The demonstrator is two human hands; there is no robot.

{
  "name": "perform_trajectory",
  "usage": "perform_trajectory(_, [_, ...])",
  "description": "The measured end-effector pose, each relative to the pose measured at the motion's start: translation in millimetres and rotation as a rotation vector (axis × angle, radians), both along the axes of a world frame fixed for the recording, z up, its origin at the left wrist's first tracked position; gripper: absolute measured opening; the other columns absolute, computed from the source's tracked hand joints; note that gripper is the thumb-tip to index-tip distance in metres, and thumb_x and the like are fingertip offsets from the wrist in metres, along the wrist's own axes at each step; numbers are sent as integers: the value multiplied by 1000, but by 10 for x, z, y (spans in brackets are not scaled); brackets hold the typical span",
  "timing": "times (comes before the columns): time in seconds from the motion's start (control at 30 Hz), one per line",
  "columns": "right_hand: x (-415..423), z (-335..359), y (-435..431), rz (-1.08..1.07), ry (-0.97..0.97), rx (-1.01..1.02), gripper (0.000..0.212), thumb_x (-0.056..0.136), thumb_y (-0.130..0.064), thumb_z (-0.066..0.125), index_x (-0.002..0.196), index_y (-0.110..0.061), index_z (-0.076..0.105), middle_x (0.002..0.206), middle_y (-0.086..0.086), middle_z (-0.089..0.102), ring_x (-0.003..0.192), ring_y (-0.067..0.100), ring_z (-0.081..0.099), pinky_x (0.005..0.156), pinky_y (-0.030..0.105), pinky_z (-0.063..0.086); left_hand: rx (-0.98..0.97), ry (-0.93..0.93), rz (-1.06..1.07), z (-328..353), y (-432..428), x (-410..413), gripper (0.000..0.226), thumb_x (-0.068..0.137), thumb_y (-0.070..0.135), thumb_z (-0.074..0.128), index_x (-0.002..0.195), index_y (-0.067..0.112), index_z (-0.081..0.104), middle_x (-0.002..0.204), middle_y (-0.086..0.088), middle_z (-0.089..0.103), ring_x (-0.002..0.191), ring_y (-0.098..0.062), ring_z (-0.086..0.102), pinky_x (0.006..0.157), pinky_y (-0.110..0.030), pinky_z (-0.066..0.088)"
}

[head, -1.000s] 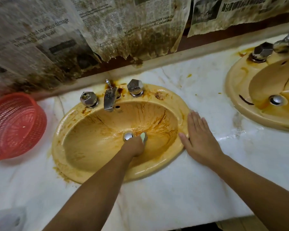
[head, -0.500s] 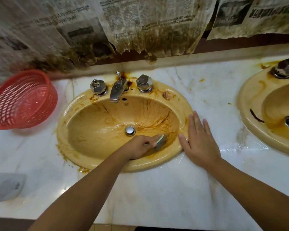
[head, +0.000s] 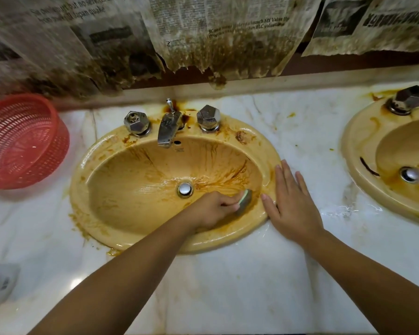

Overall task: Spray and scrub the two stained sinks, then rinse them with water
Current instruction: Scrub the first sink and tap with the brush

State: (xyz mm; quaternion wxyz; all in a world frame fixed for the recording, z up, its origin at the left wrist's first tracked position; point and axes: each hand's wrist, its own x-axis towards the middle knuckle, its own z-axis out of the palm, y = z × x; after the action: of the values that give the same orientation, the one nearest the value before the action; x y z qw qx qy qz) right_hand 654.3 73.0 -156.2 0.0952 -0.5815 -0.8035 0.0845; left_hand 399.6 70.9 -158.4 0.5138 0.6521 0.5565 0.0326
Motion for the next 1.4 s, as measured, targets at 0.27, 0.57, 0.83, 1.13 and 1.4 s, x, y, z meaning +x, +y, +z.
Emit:
perform_trajectory(0.27, [-4, 2, 5, -4, -17, 13, 78, 105, -55, 25, 162, -2, 15, 171, 16, 11, 159, 18, 5, 128, 47, 12, 58, 266, -132, -37, 112, -73, 37, 107, 40, 47, 136, 25, 65, 106, -6, 71, 103, -21, 63, 87, -35, 47])
perform_trajectory(0.57, [-2, 17, 0, 5, 3, 6, 78, 106, -55, 24, 162, -2, 15, 171, 16, 11, 159, 17, 3, 128, 48, 12, -22, 421, -38, -218, 73, -237, 41, 106, 41, 46, 108, 8, 72, 99, -14, 69, 91, -31, 63, 77, -38, 47])
perform_trajectory(0.83, [30, 10, 19, 36, 3, -41, 71, 106, -46, 16, 163, -5, 12, 171, 16, 6, 159, 19, 1, 129, 48, 9, 55, 111, 87, 199, 88, 274, 31, 106, 39, 50, 103, 20, 74, 102, -3, 74, 98, -22, 64, 86, -35, 48])
perform_trajectory(1.13, [149, 54, 378, 229, 1, -89, 67, 106, -45, 15, 165, -14, 14, 173, 1, 3, 159, 21, -8, 128, 48, 9, 8, -123, 357, 367, 73, 519, 27, 106, 38, 53, 105, 27, 78, 71, 15, 57, 69, -4, 51, 71, -26, 41])
perform_trajectory(1.4, [373, 52, 1011, 432, 7, -130, 62, 108, -46, 13, 165, -24, 3, 173, -6, -3, 158, 9, -9, 129, 45, 2, -141, 330, 200, 153, 154, 231, 37, 107, 39, 46, 112, 17, 75, 96, -6, 66, 87, -25, 59, 73, -32, 44])
